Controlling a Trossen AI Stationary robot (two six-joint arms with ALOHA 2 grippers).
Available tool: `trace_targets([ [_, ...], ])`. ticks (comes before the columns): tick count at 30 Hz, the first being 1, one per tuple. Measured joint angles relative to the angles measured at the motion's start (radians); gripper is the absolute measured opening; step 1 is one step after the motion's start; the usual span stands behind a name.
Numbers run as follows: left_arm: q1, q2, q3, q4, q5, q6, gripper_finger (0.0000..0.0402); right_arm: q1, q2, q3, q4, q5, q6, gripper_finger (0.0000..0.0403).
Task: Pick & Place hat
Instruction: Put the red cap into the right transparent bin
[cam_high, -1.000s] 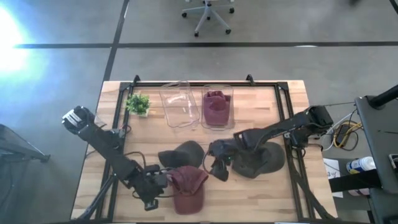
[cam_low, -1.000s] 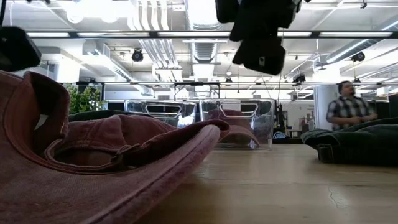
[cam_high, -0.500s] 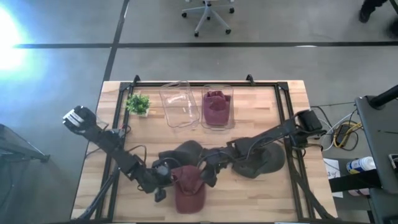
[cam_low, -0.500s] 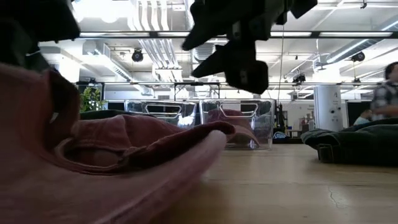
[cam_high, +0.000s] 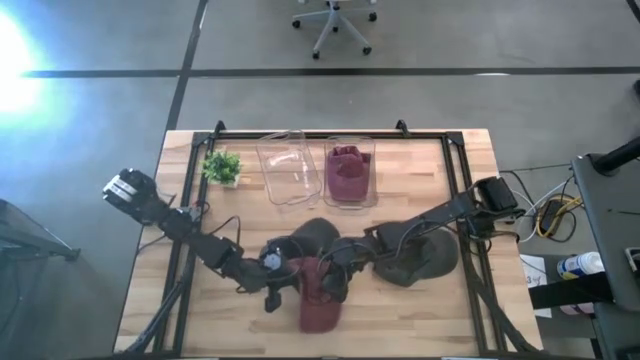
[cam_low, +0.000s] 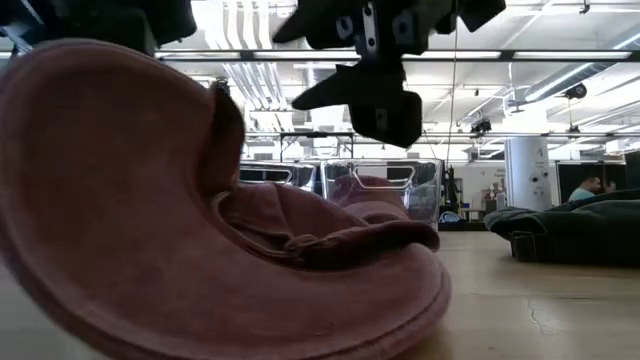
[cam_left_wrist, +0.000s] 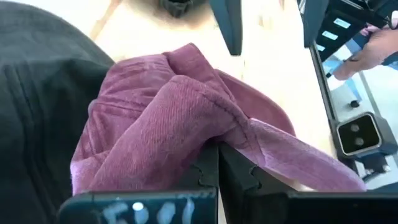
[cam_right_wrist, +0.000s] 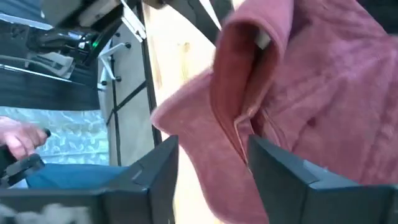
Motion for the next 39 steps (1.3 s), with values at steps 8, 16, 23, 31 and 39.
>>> trace_targets([
  [8, 0.034, 0.000, 0.000, 0.027, 0.009, 0.048, 0.0000, -0.034, 0.005, 0.022, 0.007, 0.056, -0.038, 0.0282],
  [16, 0.056, 0.000, 0.000, 0.038, 0.010, 0.065, 0.0000, -0.065, 0.005, 0.022, 0.013, 0.075, -0.037, 0.0300],
  [23, 0.118, 0.000, 0.000, 0.092, 0.020, 0.122, 0.0000, -0.066, 0.005, 0.019, 0.000, 0.083, -0.036, 0.0291],
  [31, 0.164, 0.000, 0.002, 0.122, 0.093, 0.148, 0.0000, -0.090, 0.009, 0.019, 0.002, 0.160, -0.042, 0.0286],
  [39, 0.164, 0.000, 0.006, 0.121, 0.091, 0.154, 0.0000, -0.106, 0.009, 0.018, 0.003, 0.123, -0.061, 0.0248],
])
